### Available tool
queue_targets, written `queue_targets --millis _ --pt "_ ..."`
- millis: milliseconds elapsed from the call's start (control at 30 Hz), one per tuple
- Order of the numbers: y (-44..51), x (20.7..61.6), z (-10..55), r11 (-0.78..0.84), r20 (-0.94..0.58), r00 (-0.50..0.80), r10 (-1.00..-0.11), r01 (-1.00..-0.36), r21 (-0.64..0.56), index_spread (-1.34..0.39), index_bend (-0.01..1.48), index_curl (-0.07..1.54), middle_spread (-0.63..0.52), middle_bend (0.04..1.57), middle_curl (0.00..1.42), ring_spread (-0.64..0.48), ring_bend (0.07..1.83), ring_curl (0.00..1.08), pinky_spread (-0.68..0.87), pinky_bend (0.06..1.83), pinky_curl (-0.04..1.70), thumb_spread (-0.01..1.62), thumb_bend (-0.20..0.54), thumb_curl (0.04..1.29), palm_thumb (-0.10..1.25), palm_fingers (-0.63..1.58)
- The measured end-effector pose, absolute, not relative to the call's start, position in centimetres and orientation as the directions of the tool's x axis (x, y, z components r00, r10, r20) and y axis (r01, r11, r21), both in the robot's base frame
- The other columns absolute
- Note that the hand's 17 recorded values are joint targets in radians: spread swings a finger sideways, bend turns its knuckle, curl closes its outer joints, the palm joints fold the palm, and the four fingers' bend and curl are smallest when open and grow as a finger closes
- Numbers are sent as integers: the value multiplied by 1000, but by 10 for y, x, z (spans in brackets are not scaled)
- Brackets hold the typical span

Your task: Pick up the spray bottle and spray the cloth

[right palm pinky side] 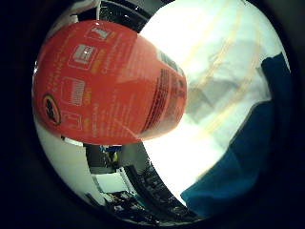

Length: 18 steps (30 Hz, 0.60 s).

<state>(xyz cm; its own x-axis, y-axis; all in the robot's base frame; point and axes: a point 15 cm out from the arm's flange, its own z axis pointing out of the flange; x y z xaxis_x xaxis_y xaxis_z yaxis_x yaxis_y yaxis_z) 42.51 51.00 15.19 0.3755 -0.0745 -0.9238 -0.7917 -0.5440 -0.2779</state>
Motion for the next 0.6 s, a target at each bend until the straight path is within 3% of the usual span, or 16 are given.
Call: queue_targets --millis 200,467,600 --pt "508 419 145 -562 -928 365 -77 -784 -262 -282 472 715 -92 1010 556 -151 1254 505 -391 978 840 653 -34 704 816 1057" --pt "506 417 140 -575 -924 372 -89 -776 -257 -306 345 780 -94 943 583 -163 1202 506 -439 894 780 745 -32 654 798 1018" --pt "506 417 140 -577 -925 370 -89 -776 -255 -329 201 777 -97 931 603 -175 1196 516 -446 859 777 820 -30 617 791 897"
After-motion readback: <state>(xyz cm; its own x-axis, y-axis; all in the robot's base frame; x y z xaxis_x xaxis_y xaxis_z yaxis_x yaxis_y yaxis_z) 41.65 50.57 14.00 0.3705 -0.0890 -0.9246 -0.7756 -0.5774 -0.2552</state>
